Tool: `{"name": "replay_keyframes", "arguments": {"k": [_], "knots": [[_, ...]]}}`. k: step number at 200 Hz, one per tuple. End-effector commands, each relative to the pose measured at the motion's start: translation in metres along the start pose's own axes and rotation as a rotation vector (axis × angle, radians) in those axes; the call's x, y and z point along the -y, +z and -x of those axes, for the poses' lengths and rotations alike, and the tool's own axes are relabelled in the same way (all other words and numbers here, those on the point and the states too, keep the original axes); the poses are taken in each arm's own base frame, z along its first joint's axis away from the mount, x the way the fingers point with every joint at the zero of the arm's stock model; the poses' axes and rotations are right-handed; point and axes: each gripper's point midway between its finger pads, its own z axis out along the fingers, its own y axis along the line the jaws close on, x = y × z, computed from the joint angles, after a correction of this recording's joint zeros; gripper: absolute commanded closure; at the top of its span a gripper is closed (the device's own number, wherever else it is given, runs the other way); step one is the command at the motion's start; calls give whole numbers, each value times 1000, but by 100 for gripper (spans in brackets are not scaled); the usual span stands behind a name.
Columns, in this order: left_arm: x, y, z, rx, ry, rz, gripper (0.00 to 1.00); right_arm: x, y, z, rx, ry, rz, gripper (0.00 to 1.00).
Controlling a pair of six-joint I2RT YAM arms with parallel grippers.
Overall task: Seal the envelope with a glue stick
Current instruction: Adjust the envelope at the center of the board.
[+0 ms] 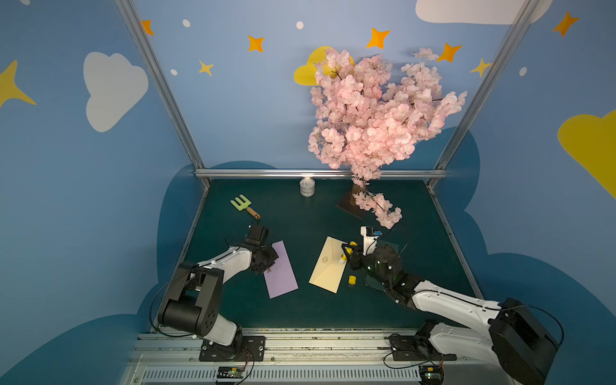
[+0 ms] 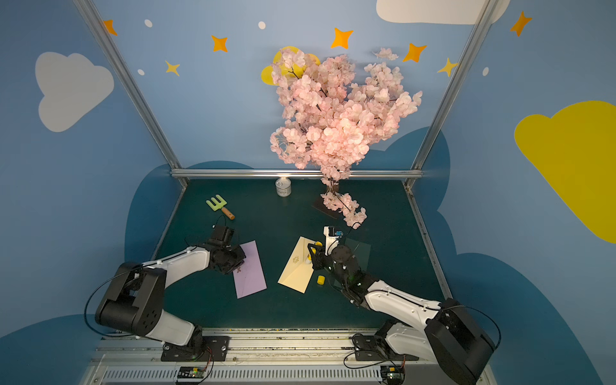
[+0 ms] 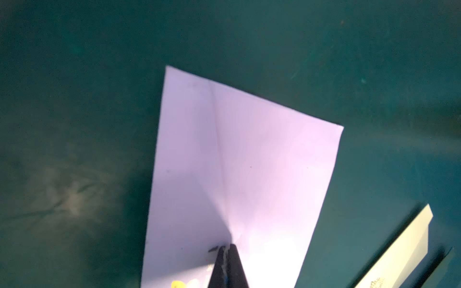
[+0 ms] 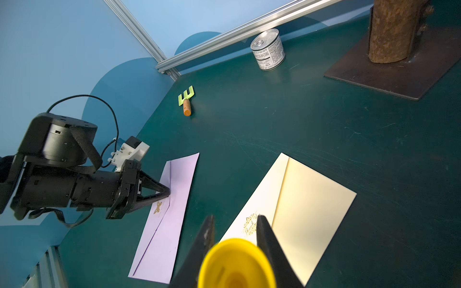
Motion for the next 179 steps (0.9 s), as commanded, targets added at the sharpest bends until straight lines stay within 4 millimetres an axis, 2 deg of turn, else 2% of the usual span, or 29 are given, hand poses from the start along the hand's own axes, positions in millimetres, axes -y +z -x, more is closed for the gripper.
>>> {"name": "replay_keyframes", "arguments": {"k": [1, 28, 53, 93, 98, 101, 115, 139, 164, 179], "knots": [[-47, 1, -16, -10, -50, 175, 97, -1, -2, 2, 6, 1, 9, 100], [-37, -6, -4, 40, -42, 139, 98, -1, -2, 2, 4, 2, 9, 100], [-11, -4, 6, 56, 21, 35, 95, -2, 0, 1, 0, 9, 16, 100], [31, -2, 24, 11, 148, -62, 83, -4, -2, 3, -1, 5, 23, 100], [35, -3, 26, 10, 159, -75, 80, -5, -2, 3, 1, 4, 23, 100], [38, -4, 27, 11, 164, -82, 72, -4, -3, 3, 1, 3, 21, 100], [50, -10, 34, 24, 179, -117, 59, -2, -4, 3, 5, 0, 15, 100], [68, -21, 41, 35, 210, -167, 47, -2, -6, 3, 9, -3, 13, 100], [81, -38, 48, 62, 212, -206, 46, -2, -7, 6, 19, -10, 13, 100], [95, -55, 51, 84, 205, -278, 45, -2, -9, 8, 27, -13, 10, 100]]}}
